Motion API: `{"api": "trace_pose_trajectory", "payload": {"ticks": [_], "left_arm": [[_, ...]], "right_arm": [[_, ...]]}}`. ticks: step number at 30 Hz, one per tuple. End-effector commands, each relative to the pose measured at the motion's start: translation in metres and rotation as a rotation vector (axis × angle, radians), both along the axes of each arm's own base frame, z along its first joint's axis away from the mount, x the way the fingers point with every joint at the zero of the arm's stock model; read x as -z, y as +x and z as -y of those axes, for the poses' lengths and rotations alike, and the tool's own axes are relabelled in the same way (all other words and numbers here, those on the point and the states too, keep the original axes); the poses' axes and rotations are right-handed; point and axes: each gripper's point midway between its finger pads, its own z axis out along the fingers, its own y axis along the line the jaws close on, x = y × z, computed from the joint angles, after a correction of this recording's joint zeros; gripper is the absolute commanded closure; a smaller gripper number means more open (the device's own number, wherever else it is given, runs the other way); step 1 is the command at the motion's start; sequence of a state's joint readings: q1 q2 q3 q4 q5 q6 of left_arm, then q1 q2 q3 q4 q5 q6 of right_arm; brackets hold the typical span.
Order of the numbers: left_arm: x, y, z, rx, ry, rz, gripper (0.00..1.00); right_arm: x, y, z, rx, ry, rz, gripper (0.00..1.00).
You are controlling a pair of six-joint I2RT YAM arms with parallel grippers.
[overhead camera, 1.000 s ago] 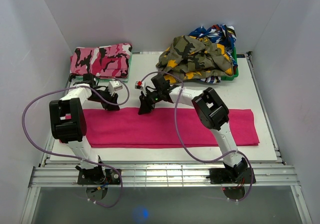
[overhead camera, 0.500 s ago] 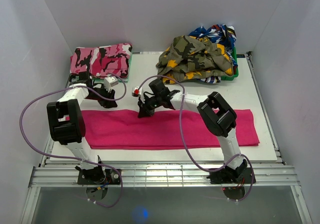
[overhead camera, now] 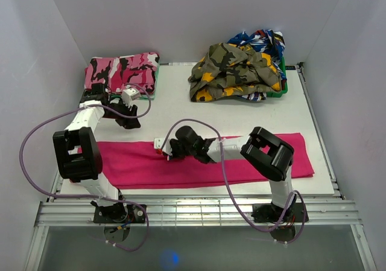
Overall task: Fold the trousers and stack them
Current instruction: Fold the trousers
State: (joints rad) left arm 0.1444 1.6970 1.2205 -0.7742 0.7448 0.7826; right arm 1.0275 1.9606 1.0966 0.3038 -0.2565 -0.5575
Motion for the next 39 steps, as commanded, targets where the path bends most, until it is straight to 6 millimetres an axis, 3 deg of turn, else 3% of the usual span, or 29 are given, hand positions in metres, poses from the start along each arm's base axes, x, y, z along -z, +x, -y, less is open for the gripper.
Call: {"api": "trace_pose_trajectory", "payload": {"ticks": [1, 3, 5, 6, 9, 10, 12, 13, 15, 16, 18, 25, 30, 39], "left_arm": [[-0.022, -0.01, 0.001, -0.018, 0.006, -0.008, 0.43], [-0.021, -0.015, 0.001, -0.009, 0.015, -0.015, 0.41], [-0.017, -0.025, 0.005, 0.018, 0.025, -0.031, 0.4], [-0.016, -0.028, 0.007, 0.027, 0.028, -0.038, 0.39], [-0.014, -0.038, 0.012, 0.059, 0.027, -0.052, 0.39], [-0.012, -0.042, 0.013, 0.067, 0.026, -0.068, 0.38], [-0.01, -0.045, 0.016, 0.083, 0.031, -0.074, 0.39], [-0.01, -0.047, 0.018, 0.094, 0.032, -0.072, 0.39], [-0.009, -0.05, 0.021, 0.11, 0.038, -0.071, 0.39], [-0.009, -0.052, 0.022, 0.121, 0.044, -0.074, 0.4], [-0.007, -0.055, 0.029, 0.144, 0.057, -0.077, 0.4], [-0.002, -0.053, 0.054, 0.181, 0.114, -0.063, 0.39], [0.007, -0.072, 0.079, 0.279, 0.091, -0.119, 0.39], [0.026, -0.095, 0.094, 0.345, 0.055, -0.249, 0.41]], "right_arm": [[0.012, 0.003, 0.014, 0.049, -0.051, 0.266, 0.92], [0.005, 0.011, 0.013, 0.088, -0.02, 0.399, 0.92], [0.013, 0.009, 0.024, 0.123, -0.046, 0.469, 0.92], [0.003, 0.011, 0.02, 0.143, 0.001, 0.51, 0.92], [0.002, 0.007, 0.03, 0.155, 0.001, 0.592, 0.92], [-0.011, 0.007, 0.028, 0.164, 0.037, 0.66, 0.92], [-0.008, 0.001, 0.036, 0.15, 0.036, 0.724, 0.92], [-0.022, -0.003, 0.031, 0.152, 0.097, 0.776, 0.92], [-0.013, -0.008, 0.04, 0.108, 0.059, 0.883, 0.92], [-0.027, -0.013, 0.036, 0.116, 0.117, 0.938, 0.92], [-0.015, -0.018, 0.041, 0.069, 0.081, 1.02, 0.92], [-0.01, -0.035, 0.047, 0.008, 0.097, 1.146, 0.92], [-0.006, -0.038, 0.049, -0.015, 0.092, 1.185, 0.92], [0.006, -0.042, 0.057, -0.056, 0.056, 1.249, 0.92]]}}
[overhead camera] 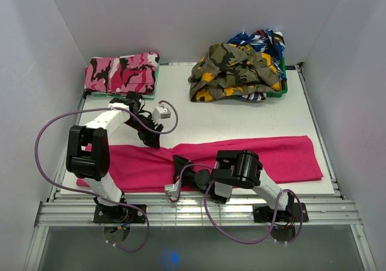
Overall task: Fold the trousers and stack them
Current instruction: Fold the trousers
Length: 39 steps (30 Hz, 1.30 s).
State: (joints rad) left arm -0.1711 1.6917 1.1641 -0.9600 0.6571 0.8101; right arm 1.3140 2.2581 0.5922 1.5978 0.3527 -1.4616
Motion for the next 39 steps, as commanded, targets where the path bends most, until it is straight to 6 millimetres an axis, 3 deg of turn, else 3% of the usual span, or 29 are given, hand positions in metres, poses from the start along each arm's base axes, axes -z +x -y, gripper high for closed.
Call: {"api": "trace_pose_trajectory", "payload": {"ticks": [1, 5, 8, 11, 14, 16, 18, 19, 20, 21, 22, 23, 24, 25, 27, 28, 29, 30, 32, 36, 39], "left_arm": [[0.002, -0.012, 0.007, 0.024, -0.031, -0.046, 0.41], [0.01, -0.013, 0.012, 0.018, -0.038, -0.071, 0.45], [0.012, -0.016, 0.018, 0.023, -0.06, -0.092, 0.62], [0.009, -0.011, 0.018, 0.028, -0.055, -0.057, 0.97], [-0.006, 0.008, 0.011, -0.003, -0.02, 0.097, 1.0], [-0.033, 0.03, 0.009, -0.054, -0.02, 0.281, 1.0], [-0.036, 0.039, -0.002, -0.089, 0.043, 0.386, 1.0], [-0.048, 0.042, -0.006, -0.109, 0.055, 0.456, 1.0], [-0.04, 0.038, -0.013, -0.125, 0.087, 0.473, 1.0], [-0.044, 0.048, -0.021, -0.158, 0.126, 0.548, 1.0], [-0.045, 0.049, -0.027, -0.163, 0.149, 0.591, 1.0], [-0.04, 0.042, -0.033, -0.172, 0.173, 0.621, 1.0], [-0.045, 0.052, -0.041, -0.198, 0.207, 0.696, 1.0], [-0.045, 0.054, -0.045, -0.205, 0.232, 0.731, 1.0], [-0.042, 0.062, -0.054, -0.238, 0.272, 0.809, 1.0], [-0.042, 0.069, -0.064, -0.275, 0.326, 0.845, 1.0], [-0.039, 0.074, -0.069, -0.292, 0.351, 0.862, 1.0], [-0.049, 0.088, -0.07, -0.326, 0.351, 0.938, 1.0], [-0.049, 0.098, -0.081, -0.372, 0.401, 0.987, 1.0], [-0.038, 0.121, -0.076, -0.392, 0.393, 0.989, 1.0], [-0.02, 0.132, -0.069, -0.356, 0.391, 0.95, 1.0]], "right_arm": [[0.004, -0.011, 0.02, -0.03, 0.04, 0.088, 0.92], [0.008, -0.013, 0.022, -0.038, 0.02, 0.098, 0.92], [0.009, -0.013, 0.022, -0.038, 0.014, 0.102, 0.92], [0.008, -0.012, 0.022, -0.037, 0.016, 0.101, 0.92], [0.011, -0.012, 0.024, -0.032, 0.009, 0.089, 0.92], [0.014, -0.011, 0.026, -0.018, 0.007, 0.073, 0.92], [0.017, -0.009, 0.028, -0.003, 0.002, 0.058, 0.92], [0.017, -0.008, 0.029, 0.006, -0.001, 0.052, 0.92], [0.018, -0.007, 0.03, 0.012, 0.001, 0.038, 0.92], [0.02, -0.008, 0.031, 0.016, -0.002, 0.029, 0.92], [0.022, -0.006, 0.032, 0.029, -0.012, 0.02, 0.9], [0.022, -0.005, 0.033, 0.039, -0.005, 0.007, 0.77], [0.023, -0.004, 0.033, 0.044, -0.009, 0.005, 0.61], [0.023, -0.003, 0.035, 0.053, -0.01, 0.006, 0.36], [0.024, -0.003, 0.035, 0.056, -0.012, 0.006, 0.2], [0.025, -0.002, 0.036, 0.059, -0.015, 0.005, 0.07], [0.025, -0.002, 0.036, 0.062, -0.015, 0.006, 0.02], [0.026, -0.002, 0.036, 0.065, -0.017, 0.002, 0.04], [0.025, 0.0, 0.033, 0.072, -0.013, -0.001, 0.09], [0.026, 0.002, 0.03, 0.078, -0.025, -0.016, 0.09], [0.03, 0.005, 0.026, 0.098, -0.04, -0.052, 0.01]]}}
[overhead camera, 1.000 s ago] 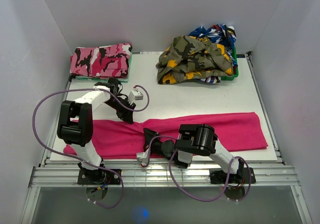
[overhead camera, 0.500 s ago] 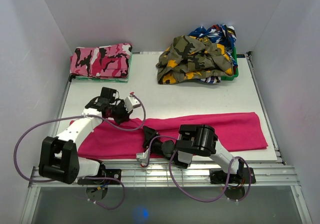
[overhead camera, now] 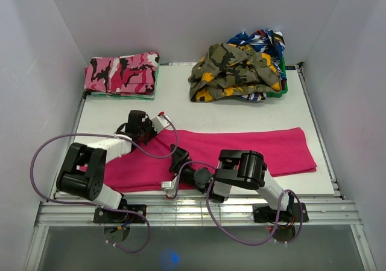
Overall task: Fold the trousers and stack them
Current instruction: Fold the trousers
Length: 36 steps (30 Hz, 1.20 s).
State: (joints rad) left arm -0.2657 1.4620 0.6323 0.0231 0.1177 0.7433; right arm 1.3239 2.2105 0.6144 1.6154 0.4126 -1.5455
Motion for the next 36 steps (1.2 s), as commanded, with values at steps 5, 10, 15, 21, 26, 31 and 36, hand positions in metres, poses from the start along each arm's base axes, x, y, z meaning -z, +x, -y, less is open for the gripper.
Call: {"api": "trace_pose_trajectory", "payload": {"ticks": [5, 10, 15, 21, 26, 31, 36], "left_arm": [[-0.07, 0.075, -0.014, -0.137, 0.004, 0.213, 0.44], [-0.109, 0.078, -0.025, -0.236, -0.122, 0.143, 0.28], [-0.146, 0.05, -0.035, -0.277, -0.253, -0.007, 0.27], [-0.119, -0.031, -0.073, -0.36, -0.374, -0.388, 0.32], [-0.075, -0.095, -0.101, -0.426, -0.332, -0.644, 0.38], [-0.03, -0.138, -0.129, -0.543, -0.18, -0.771, 0.39], [0.019, -0.119, -0.157, -0.662, -0.103, -0.735, 0.39]], "right_arm": [[0.047, 0.015, 0.024, 0.148, -0.002, -0.287, 0.04], [0.012, 0.029, 0.024, 0.222, 0.083, -0.469, 0.02], [-0.02, 0.038, 0.037, 0.31, 0.152, -0.806, 0.07], [-0.024, 0.032, 0.08, 0.339, 0.039, -1.386, 0.07], [-0.001, 0.036, 0.154, 0.523, 0.041, -1.71, 0.0], [0.027, 0.023, 0.223, 0.7, 0.127, -1.951, 0.13], [0.05, 0.043, 0.282, 0.917, 0.308, -2.038, 0.17]]}}
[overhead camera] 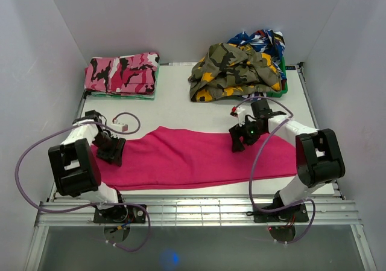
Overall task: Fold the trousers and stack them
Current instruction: Fold the trousers
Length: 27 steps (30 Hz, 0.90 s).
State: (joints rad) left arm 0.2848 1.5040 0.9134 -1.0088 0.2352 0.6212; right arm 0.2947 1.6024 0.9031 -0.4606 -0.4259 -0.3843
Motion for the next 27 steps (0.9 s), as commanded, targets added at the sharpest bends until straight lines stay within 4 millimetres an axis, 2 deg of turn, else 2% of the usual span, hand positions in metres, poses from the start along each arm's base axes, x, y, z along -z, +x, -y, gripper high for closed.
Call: {"api": "trace_pose_trajectory", "payload": {"ticks": [1, 3, 4, 6, 7, 8, 10, 11, 13, 16, 17, 18, 19, 20, 22, 24, 25, 27], "left_arm": [[0.024, 0.034, -0.034, -0.059, 0.137, 0.049, 0.39], [0.036, 0.053, -0.044, -0.106, 0.162, 0.045, 0.39], [0.043, 0.07, -0.052, -0.121, 0.167, 0.037, 0.39], [0.045, 0.092, -0.06, -0.165, 0.176, 0.053, 0.39], [0.044, 0.113, -0.066, -0.173, 0.18, 0.077, 0.39], [0.043, 0.123, -0.068, -0.184, 0.176, 0.092, 0.39], [0.042, 0.136, -0.068, -0.199, 0.161, 0.101, 0.39], [0.035, 0.144, -0.065, -0.195, 0.136, 0.111, 0.39], [0.026, 0.147, -0.061, -0.17, 0.107, 0.123, 0.38], [-0.005, 0.143, -0.04, -0.1, 0.011, 0.182, 0.36], [-0.026, 0.142, -0.035, -0.087, -0.005, 0.232, 0.35], [-0.032, 0.134, -0.023, -0.074, -0.056, 0.237, 0.35], [-0.039, 0.129, -0.019, -0.065, -0.067, 0.254, 0.35], [-0.046, 0.12, -0.015, -0.062, -0.071, 0.274, 0.34], [-0.047, 0.111, -0.015, -0.069, -0.051, 0.274, 0.33], [-0.034, 0.097, -0.019, -0.083, -0.018, 0.242, 0.33], [-0.03, 0.095, -0.027, -0.099, 0.016, 0.242, 0.33], [-0.022, 0.085, -0.03, -0.115, 0.021, 0.222, 0.32]], "right_arm": [[0.02, -0.011, 0.032, 0.135, -0.053, -0.165, 0.18], [0.031, -0.008, 0.052, 0.207, -0.089, -0.218, 0.19], [0.041, -0.005, 0.063, 0.233, -0.134, -0.244, 0.19], [0.052, 0.0, 0.082, 0.289, -0.165, -0.274, 0.19], [0.052, 0.009, 0.091, 0.304, -0.189, -0.254, 0.18], [0.053, 0.015, 0.099, 0.326, -0.194, -0.247, 0.18], [0.049, 0.027, 0.101, 0.336, -0.175, -0.237, 0.16], [0.039, 0.041, 0.1, 0.342, -0.15, -0.213, 0.15], [0.017, 0.042, 0.086, 0.306, -0.069, -0.222, 0.09], [-0.026, 0.048, 0.075, 0.254, 0.008, -0.131, 0.03], [-0.035, 0.044, 0.081, 0.265, 0.007, -0.13, 0.03], [-0.049, 0.044, 0.088, 0.265, 0.008, -0.085, 0.03], [-0.054, 0.04, 0.092, 0.263, -0.001, -0.08, 0.03], [-0.052, 0.028, 0.102, 0.28, -0.023, -0.111, 0.03], [-0.05, 0.016, 0.122, 0.277, -0.091, -0.101, 0.06], [-0.038, -0.001, 0.152, 0.328, -0.145, -0.144, 0.08], [-0.032, -0.007, 0.179, 0.376, -0.193, -0.149, 0.08], [-0.024, -0.018, 0.206, 0.437, -0.226, -0.188, 0.1]]}}
